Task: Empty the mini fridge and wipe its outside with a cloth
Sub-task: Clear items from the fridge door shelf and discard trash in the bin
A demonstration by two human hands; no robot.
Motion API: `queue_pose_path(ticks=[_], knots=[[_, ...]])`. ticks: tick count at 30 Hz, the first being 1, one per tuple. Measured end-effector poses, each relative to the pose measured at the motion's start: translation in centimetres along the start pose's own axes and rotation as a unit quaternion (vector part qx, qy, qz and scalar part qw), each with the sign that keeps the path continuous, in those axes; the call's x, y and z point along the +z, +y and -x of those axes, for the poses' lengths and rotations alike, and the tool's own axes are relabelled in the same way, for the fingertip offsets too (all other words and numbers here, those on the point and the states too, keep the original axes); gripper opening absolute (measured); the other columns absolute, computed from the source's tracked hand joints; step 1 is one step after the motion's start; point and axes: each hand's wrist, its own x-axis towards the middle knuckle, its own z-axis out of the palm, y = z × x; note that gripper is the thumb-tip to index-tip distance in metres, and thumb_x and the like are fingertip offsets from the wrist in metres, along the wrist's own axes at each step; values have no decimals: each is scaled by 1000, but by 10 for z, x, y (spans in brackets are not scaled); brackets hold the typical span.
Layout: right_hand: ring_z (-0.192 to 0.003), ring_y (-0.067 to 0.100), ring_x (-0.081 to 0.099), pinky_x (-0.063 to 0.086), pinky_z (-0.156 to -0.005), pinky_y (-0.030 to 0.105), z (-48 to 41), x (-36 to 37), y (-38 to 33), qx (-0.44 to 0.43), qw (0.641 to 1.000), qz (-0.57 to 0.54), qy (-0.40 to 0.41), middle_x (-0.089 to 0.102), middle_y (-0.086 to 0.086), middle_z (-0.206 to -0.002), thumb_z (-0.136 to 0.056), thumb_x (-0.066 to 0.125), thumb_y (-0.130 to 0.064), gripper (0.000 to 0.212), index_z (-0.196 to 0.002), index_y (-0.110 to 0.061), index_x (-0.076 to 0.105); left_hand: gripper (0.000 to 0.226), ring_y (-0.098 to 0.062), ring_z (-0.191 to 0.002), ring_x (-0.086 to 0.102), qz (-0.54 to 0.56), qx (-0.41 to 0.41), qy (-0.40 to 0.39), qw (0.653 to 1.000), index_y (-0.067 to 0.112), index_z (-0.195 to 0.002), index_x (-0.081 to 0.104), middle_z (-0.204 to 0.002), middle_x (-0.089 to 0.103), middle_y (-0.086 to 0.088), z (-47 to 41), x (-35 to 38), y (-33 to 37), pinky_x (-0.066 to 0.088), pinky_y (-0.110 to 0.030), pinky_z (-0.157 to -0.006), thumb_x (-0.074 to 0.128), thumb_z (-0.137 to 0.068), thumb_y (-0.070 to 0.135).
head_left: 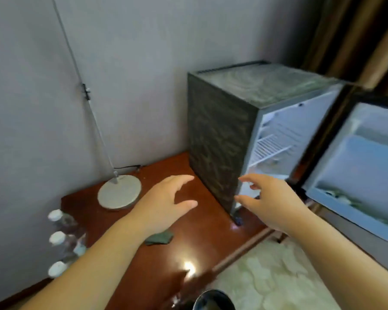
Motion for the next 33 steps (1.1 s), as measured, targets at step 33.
queue_pose_path(ticks=[33], knots=[[-111,12,59,51,-89,28,0,-94,428,299,954,-4,-18,62,-12,-130,-93,62,-49,45,-136,-35,56,53,3,-104,55,25,104,-245,964,38,-143,46,-132,54,17,-285,356,247,45,-22,-93,64,-94,46]])
